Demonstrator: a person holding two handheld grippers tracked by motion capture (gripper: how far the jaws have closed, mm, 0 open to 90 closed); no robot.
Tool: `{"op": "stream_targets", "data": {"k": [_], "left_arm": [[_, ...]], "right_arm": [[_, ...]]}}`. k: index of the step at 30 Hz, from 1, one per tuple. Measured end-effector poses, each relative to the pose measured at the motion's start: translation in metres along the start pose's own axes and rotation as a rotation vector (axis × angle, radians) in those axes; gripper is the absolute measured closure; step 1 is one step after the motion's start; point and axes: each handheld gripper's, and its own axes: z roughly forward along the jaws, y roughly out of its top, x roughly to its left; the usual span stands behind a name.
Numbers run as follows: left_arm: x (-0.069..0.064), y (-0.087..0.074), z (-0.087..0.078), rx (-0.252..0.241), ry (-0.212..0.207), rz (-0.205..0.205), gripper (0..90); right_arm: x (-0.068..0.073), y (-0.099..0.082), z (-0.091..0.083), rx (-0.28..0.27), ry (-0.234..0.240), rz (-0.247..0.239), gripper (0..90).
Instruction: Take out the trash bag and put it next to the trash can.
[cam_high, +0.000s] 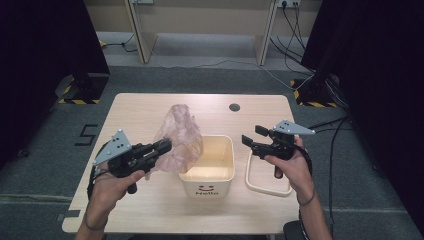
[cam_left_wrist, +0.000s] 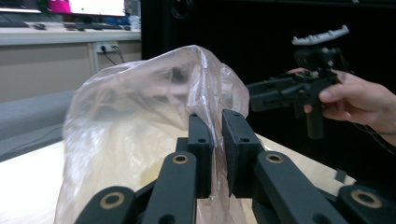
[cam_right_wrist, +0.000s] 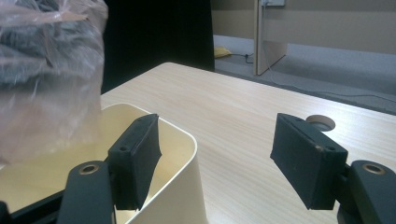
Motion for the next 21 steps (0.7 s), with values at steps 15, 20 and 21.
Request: {"op": "stream_targets", "data": {"k": [15,20,21], "left_arm": [[0.033,-0.001,-0.028,-0.017,0.117,-0.048,82.5],[0.036,-0.001,-0.033,-0.012,0.122,-0.057,82.5],[0.037,-0.001,-0.035,-0.006,0.123,-0.059,82.5]], "right_arm": [[-0.005,-0.003,0.002,0.015,0.004,0.012,32.3],[-0.007,-0.004,0.000,0.013,-0.004,0.019,32.3],[-0.007,-0.004,0.000,0.014,-0.006,0.020,32.3]]}}
